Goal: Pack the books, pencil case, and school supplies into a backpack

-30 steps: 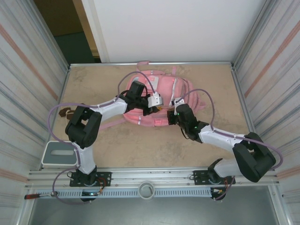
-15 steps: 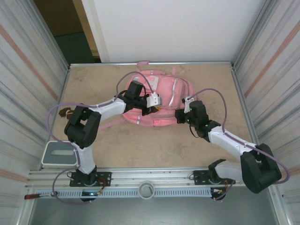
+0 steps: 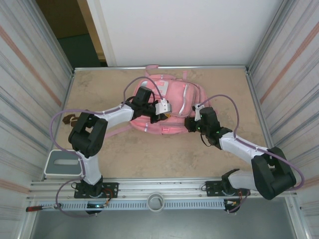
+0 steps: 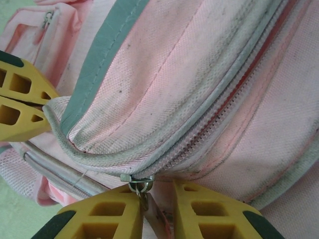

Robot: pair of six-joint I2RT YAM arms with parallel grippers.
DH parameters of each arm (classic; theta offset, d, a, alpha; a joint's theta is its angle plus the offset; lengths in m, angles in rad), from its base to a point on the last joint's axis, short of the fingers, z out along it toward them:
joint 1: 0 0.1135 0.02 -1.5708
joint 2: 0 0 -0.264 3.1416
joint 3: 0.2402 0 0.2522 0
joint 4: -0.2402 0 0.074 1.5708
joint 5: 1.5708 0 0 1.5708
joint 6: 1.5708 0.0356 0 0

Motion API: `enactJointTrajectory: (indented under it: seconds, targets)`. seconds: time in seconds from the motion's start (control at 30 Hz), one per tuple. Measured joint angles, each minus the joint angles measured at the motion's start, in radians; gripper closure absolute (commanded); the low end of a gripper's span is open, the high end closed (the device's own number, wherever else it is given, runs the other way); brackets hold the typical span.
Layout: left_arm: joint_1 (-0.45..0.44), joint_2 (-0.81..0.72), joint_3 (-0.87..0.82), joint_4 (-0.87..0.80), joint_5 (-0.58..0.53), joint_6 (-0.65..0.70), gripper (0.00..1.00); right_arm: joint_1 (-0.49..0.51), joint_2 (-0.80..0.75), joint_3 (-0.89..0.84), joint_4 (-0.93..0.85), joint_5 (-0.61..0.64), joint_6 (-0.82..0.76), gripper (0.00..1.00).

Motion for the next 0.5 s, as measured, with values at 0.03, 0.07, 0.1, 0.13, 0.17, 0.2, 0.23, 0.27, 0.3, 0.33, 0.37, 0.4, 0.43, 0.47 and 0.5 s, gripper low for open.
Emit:
enactJointTrajectory:
  seconds: [0.03, 0.07, 0.1, 0.13, 0.17, 0.2, 0.23, 0.27, 0.3, 0.33, 0.37, 0.4, 0.43, 0.47, 0.5]
  targets:
    - [0.000, 0.000, 0.000, 0.000, -0.001, 0.000, 0.94, 0.001, 0.000, 0.000, 0.000, 0.006, 0.000, 0.78]
    - [0.000, 0.000, 0.000, 0.000, -0.002, 0.000, 0.94, 0.001, 0.000, 0.000, 0.000, 0.011, 0.000, 0.78]
    - [0.000, 0.000, 0.000, 0.000, -0.002, 0.000, 0.94, 0.002, 0.000, 0.000, -0.001, 0.016, 0.000, 0.78]
    - [0.000, 0.000, 0.000, 0.000, -0.002, 0.000, 0.94, 0.002, 0.000, -0.002, 0.000, 0.023, 0.000, 0.79]
    - [0.000, 0.000, 0.000, 0.000, -0.002, 0.000, 0.94, 0.002, -0.001, -0.004, 0.000, 0.029, 0.000, 0.79]
    - [0.000, 0.000, 0.000, 0.000, -0.002, 0.000, 0.94, 0.002, -0.002, -0.007, 0.000, 0.034, -0.001, 0.80]
    - [0.000, 0.000, 0.000, 0.000, -0.002, 0.000, 0.94, 0.002, -0.003, -0.010, 0.001, 0.037, -0.003, 0.81]
    - [0.000, 0.000, 0.000, 0.000, -0.002, 0.000, 0.94, 0.002, -0.004, -0.013, 0.002, 0.037, -0.004, 0.83]
    - [0.000, 0.000, 0.000, 0.000, -0.002, 0.000, 0.94, 0.002, -0.005, -0.015, 0.003, 0.037, -0.007, 0.84]
    - [0.000, 0.000, 0.000, 0.000, -0.002, 0.000, 0.94, 0.003, -0.007, -0.017, 0.006, 0.040, -0.011, 0.86]
    - [0.000, 0.000, 0.000, 0.000, -0.002, 0.000, 0.94, 0.004, -0.009, -0.020, 0.008, 0.041, -0.015, 0.88]
    - [0.000, 0.000, 0.000, 0.000, -0.002, 0.000, 0.94, 0.007, -0.011, -0.023, 0.010, 0.040, -0.018, 0.90]
    - [0.000, 0.000, 0.000, 0.000, -0.002, 0.000, 0.94, 0.010, -0.013, -0.026, 0.013, 0.040, -0.021, 0.93]
    - [0.000, 0.000, 0.000, 0.000, -0.002, 0.000, 0.94, 0.013, -0.015, -0.027, 0.014, 0.040, -0.022, 0.95]
    - [0.000, 0.000, 0.000, 0.000, -0.002, 0.000, 0.94, 0.014, -0.018, -0.029, 0.015, 0.041, -0.023, 0.96]
